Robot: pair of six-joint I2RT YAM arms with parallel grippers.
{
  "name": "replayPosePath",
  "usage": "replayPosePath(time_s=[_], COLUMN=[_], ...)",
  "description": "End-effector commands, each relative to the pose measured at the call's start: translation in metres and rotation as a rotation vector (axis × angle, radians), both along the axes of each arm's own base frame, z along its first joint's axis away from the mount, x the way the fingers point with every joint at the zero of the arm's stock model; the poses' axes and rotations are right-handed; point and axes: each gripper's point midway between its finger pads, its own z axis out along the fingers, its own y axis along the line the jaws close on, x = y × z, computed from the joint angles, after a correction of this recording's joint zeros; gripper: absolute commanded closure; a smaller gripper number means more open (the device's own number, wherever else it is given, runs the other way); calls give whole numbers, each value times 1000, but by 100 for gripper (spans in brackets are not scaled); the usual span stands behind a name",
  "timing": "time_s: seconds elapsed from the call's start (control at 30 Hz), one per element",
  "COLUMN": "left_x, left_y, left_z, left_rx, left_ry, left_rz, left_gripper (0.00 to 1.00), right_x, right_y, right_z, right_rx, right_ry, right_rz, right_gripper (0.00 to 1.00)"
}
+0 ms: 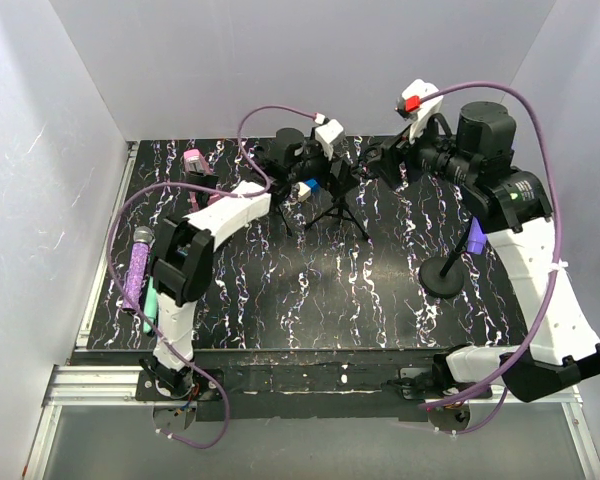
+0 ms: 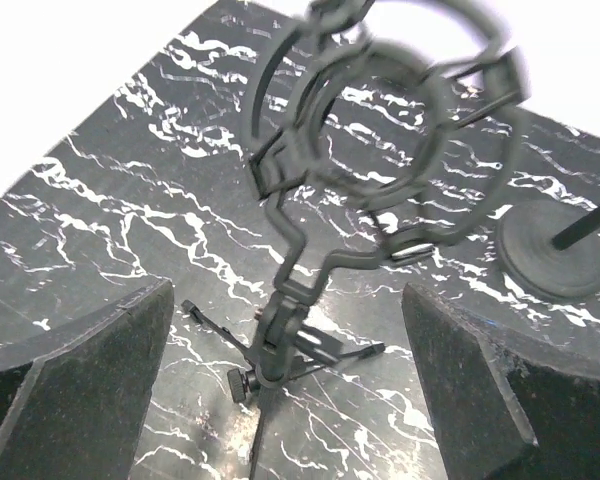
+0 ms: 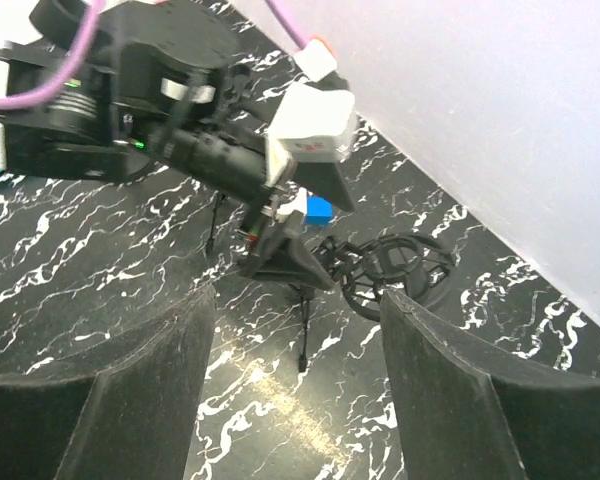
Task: Remove the microphone from the stand
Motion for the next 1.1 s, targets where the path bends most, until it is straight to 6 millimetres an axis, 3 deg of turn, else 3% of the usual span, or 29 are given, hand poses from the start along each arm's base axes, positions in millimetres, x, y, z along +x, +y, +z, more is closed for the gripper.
replayPosePath(time_s=[0.0, 0.2, 0.4, 0.5, 0.7, 1.07], left_x=[-40, -76, -88, -95, -105, -93], left_y=[32, 65, 71, 66, 67, 75], left_z=[106, 135, 133, 128, 123, 124], left_rx=[-23, 9, 0, -2, -27, -5], left_ry=[-134, -146, -11, 38, 110, 61], left_rz=[5, 38, 65, 28, 25, 93], left_gripper=[2, 2, 2, 2, 2, 2], right_x=[-9, -16, -34, -41, -34, -5], right_y=[-26, -92, -179, -205, -215, -213], right_z=[38, 51, 32, 12, -18, -48], right_rx=[39, 4, 3, 19, 47, 62], right_ry=[-45, -62, 62, 144, 239, 331], right_rz=[-124, -403, -757, -867, -911, -897], right_gripper=[26, 25, 26, 25, 25, 28])
